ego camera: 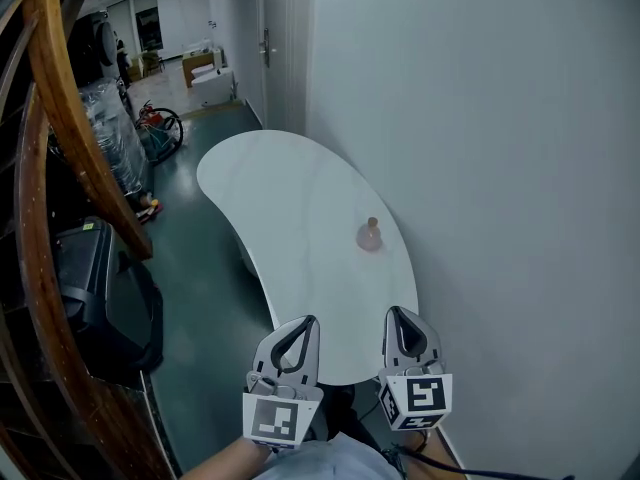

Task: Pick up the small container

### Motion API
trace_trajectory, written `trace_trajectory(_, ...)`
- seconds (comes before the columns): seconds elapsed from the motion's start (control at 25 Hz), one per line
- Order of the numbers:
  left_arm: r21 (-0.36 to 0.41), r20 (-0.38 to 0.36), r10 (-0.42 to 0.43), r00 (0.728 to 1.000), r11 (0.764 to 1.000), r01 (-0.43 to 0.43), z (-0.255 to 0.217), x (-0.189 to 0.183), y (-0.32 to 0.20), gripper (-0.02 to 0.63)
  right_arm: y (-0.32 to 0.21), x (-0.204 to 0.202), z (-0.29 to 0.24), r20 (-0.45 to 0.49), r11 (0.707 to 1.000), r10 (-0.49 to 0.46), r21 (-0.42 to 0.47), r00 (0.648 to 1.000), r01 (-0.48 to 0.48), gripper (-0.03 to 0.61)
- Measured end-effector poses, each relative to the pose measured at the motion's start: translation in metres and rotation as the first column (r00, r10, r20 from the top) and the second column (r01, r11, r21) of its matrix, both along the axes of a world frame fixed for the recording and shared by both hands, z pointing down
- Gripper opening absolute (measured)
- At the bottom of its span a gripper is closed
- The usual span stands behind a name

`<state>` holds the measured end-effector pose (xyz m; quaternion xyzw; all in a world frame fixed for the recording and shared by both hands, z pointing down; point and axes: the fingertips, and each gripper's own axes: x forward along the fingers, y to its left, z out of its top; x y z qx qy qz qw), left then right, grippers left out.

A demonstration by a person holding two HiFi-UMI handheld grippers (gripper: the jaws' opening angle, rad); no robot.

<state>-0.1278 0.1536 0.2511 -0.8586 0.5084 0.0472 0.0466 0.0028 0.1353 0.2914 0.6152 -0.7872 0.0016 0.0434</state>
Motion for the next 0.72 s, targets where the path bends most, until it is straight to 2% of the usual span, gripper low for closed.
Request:
trace_trajectory(0.24,0.009,0.063,0.024,0.998,1.000,-0.025,-0.001,0.026,-0.033,0.000,-0.032,0.017,0.012,0.042,1.000,0.006,-0.018,0.999,-0.005,0.002)
trace_trajectory(0.52,-0.014,0.083,0.028,0.996,1.000,-0.027,-0.003,0.059,-0.086,0.000,-0.088,0.043,0.021,0.084,0.999,-0.004,-0.039,0.996,0.008,0.002)
trace_trajectory(0.72,-0.013,0.090,-0.004,0.996,1.000,0.006,-0.011,0.078,-0.118,0.000,-0.125,0.058,0.017,0.094,0.998,-0.043,-0.036,0.995,0.047,0.002)
